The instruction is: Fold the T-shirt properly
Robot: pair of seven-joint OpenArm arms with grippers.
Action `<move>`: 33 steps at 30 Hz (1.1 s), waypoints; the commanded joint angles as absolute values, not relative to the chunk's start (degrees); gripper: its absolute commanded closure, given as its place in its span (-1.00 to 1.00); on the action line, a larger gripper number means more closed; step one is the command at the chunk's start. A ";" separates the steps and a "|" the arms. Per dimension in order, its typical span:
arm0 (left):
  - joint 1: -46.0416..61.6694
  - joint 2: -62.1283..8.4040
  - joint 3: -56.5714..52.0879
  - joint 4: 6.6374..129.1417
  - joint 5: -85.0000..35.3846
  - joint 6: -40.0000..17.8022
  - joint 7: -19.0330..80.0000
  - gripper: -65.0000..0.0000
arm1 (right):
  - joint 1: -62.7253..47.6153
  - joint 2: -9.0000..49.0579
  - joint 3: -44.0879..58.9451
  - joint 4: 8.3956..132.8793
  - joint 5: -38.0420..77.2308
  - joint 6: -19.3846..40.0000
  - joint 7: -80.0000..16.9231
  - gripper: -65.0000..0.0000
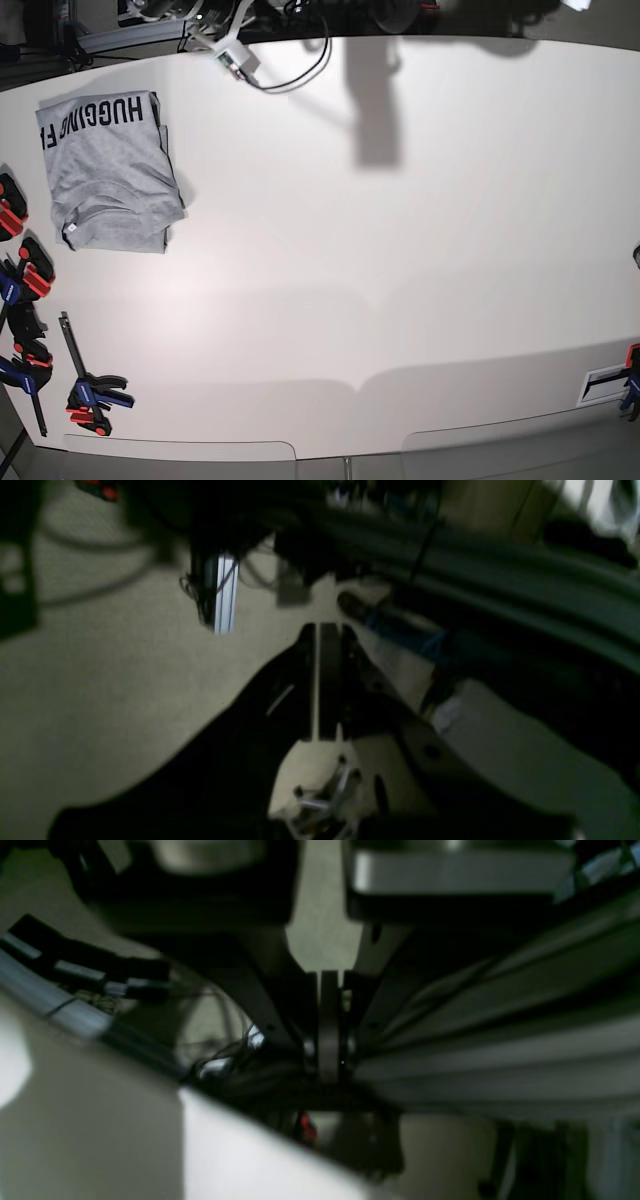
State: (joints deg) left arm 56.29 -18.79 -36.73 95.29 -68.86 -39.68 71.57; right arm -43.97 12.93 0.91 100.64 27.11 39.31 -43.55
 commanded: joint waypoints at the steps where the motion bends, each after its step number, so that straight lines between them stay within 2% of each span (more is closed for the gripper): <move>1: 57.30 -19.22 -35.03 95.15 -67.40 -40.00 69.23 0.99 | -44.47 13.58 0.36 99.83 27.07 40.00 -42.02 1.00; 7: 56.18 -19.20 -22.55 88.03 -49.84 -40.00 47.00 0.99 | -44.05 14.31 -1.63 91.70 21.80 40.00 -36.53 1.00; 10: 54.61 -19.20 -18.81 82.85 -42.74 -40.00 40.51 0.99 | -42.35 14.31 -1.63 88.12 20.75 40.00 -36.42 1.00; 20: 46.59 -19.05 -17.10 59.70 -26.74 -40.00 16.47 0.99 | -32.05 14.26 -1.63 69.47 19.44 39.38 -36.38 1.00; 24: 42.85 -19.05 -17.10 53.30 -25.32 -40.00 14.28 0.99 | -27.97 14.26 -1.65 60.45 19.49 37.54 -36.40 1.00; 26: 42.06 -19.05 -17.10 51.77 -25.32 -40.00 14.28 0.99 | -27.51 14.37 -1.63 59.00 20.60 40.00 -36.42 1.00; 29: 42.30 -19.05 -17.10 51.35 -25.32 -40.00 14.52 0.99 | -30.52 15.09 -1.63 63.77 33.06 40.00 -36.18 1.00; 33: 42.72 -19.05 -17.10 51.35 -25.04 -40.00 14.52 0.99 | -36.12 14.90 -1.52 76.09 32.80 40.00 -33.85 1.00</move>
State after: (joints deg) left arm 41.74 -18.55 -16.93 51.07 -24.77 -39.31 15.03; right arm -36.14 14.52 -1.72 75.55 31.38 38.98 -34.74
